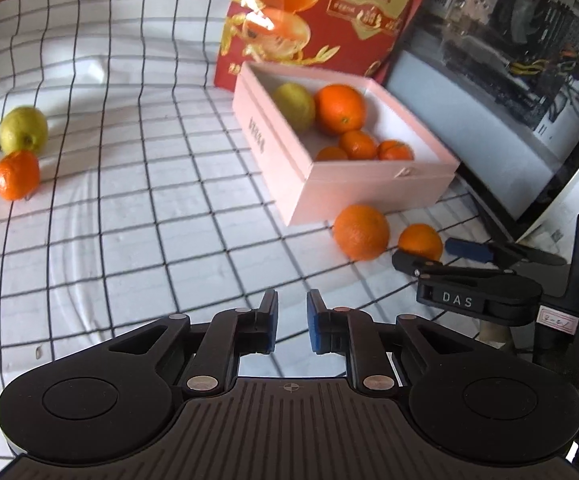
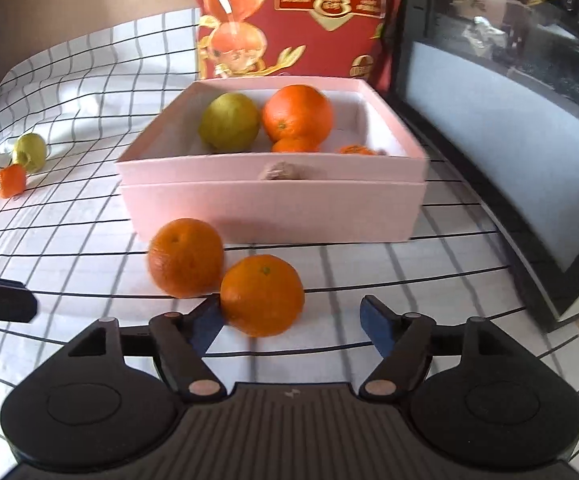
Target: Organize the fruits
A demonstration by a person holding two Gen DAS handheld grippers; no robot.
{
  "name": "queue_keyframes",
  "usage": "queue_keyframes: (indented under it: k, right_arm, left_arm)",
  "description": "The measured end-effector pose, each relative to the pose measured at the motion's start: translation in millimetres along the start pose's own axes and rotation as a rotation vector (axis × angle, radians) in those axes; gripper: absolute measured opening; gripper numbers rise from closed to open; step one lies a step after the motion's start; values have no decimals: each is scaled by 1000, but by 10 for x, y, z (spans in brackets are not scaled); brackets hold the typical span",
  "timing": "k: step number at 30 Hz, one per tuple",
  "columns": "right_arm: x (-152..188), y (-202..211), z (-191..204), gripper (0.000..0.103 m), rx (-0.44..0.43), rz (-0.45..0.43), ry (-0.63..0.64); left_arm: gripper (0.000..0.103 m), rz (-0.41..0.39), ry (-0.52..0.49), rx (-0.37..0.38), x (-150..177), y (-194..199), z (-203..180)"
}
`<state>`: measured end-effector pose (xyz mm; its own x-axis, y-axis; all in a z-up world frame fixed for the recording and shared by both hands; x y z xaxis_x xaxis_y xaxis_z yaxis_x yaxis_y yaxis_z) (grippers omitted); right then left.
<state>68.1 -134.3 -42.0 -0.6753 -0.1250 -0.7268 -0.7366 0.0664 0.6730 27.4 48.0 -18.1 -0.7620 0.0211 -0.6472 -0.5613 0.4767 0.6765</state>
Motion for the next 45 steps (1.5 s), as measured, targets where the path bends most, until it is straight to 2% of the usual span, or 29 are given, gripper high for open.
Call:
queue_keyframes:
  k: [5,8,11,12,14,16,17,18,19,20,23,26,30,35,38,45]
  right_arm:
    - [5,61,-187,76,-47,-26,-21]
    - [46,63,-248,84,-54,-46,-11]
    - [93,40,-267,85,-95,-37,-13]
    - [96,38,-272,85,-103,-34,-13]
    - [95,50,-282,85,-108,-38,-10]
    - [107,60,-287,85,-113,-43,-6]
    - [114,66,-288,86,-114,-45,-4]
    - [123,74,-281,86,-112,-48,-1]
    - [131,78,-273,86,-111,-49,6]
    - [137,83,-262,87,-109,-50,14]
    - [142,78,-227,89,-101,-49,40]
    - [140,71,-213,91,-103,-46,51]
    - [139,69,-222,92,-112,-46,48]
    - [136,62,-218,93,-110,-45,54]
    - [136,57,-206,93,-106,-42,63]
    - [121,46,-214,94,-108,-38,62]
  left_arm:
    - [19,-10,-105,-2,-177,-98,-283]
    - [20,4,-199,-11,-272,-274,-534]
    - [23,18,-343,-83,-341,-486,-740]
    - [22,25,-373,-121,-345,-571,-774]
    - [23,55,-381,-144,-327,-711,-797]
    - [33,59,-409,-155,-301,-772,-830]
    - [44,67,-431,-147,-284,-793,-866]
    - [50,79,-445,-135,-265,-812,-899]
    - [61,88,-444,-119,-252,-828,-913]
    - [67,90,-429,-107,-254,-840,-909]
    - [69,83,-360,-133,-318,-845,-815]
    - [69,108,-279,-183,-366,-885,-639]
    - [68,131,-203,-191,-399,-927,-477]
    - [63,155,-132,-163,-398,-1002,-391]
    - [54,156,-124,-141,-377,-1025,-397]
    - [54,145,-102,-69,-168,-774,-464]
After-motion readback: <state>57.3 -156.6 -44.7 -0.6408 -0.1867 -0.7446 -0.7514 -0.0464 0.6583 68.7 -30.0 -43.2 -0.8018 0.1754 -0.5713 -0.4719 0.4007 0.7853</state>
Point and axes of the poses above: each gripper's, at about its wrist camera, not at the fingertips, and y roughly against the way its jaws point, z to its left, x to its underside, the point moved 8 cm from there along -y, roughly the way its jaws point, and after that the axes turned 9 degrees about x, right-handed, at the moved point
